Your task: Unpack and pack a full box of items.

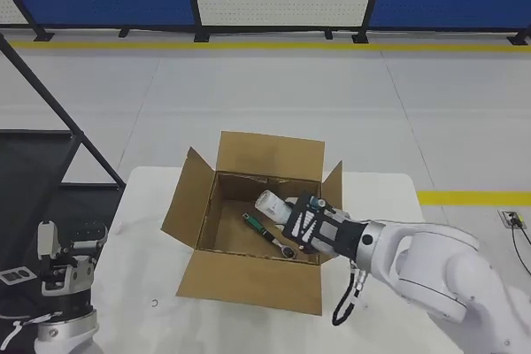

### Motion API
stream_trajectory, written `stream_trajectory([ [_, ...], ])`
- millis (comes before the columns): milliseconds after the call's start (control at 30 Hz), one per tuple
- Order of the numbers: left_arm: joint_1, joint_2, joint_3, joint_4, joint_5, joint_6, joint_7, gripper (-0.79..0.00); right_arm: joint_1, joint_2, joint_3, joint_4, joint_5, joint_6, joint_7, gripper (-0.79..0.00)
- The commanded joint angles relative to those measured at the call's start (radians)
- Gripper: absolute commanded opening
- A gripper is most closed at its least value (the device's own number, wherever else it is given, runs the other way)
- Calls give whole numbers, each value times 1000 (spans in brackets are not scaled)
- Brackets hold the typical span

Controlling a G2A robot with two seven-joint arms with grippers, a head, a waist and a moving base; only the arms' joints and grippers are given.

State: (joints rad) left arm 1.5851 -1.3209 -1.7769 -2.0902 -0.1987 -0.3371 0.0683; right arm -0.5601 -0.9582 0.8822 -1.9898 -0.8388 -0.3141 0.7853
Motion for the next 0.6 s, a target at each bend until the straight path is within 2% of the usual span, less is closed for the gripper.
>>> stream_trajectory([
  [0, 0, 0, 0, 0, 0, 0, 0, 0, 84, -35, -98, 91, 24, 7, -11, -785],
  [267, 0, 0, 0, 0, 0, 0, 0, 0, 369, -224, -416, 468, 78, 113, 31, -785],
  [433, 0, 0, 0, 0, 0, 0, 0, 0, 458, -357, -546, 719, 78, 180, 27, -785],
  [567, 0, 0, 0, 0, 0, 0, 0, 0, 491, -447, -597, 903, 97, 184, 18, -785],
])
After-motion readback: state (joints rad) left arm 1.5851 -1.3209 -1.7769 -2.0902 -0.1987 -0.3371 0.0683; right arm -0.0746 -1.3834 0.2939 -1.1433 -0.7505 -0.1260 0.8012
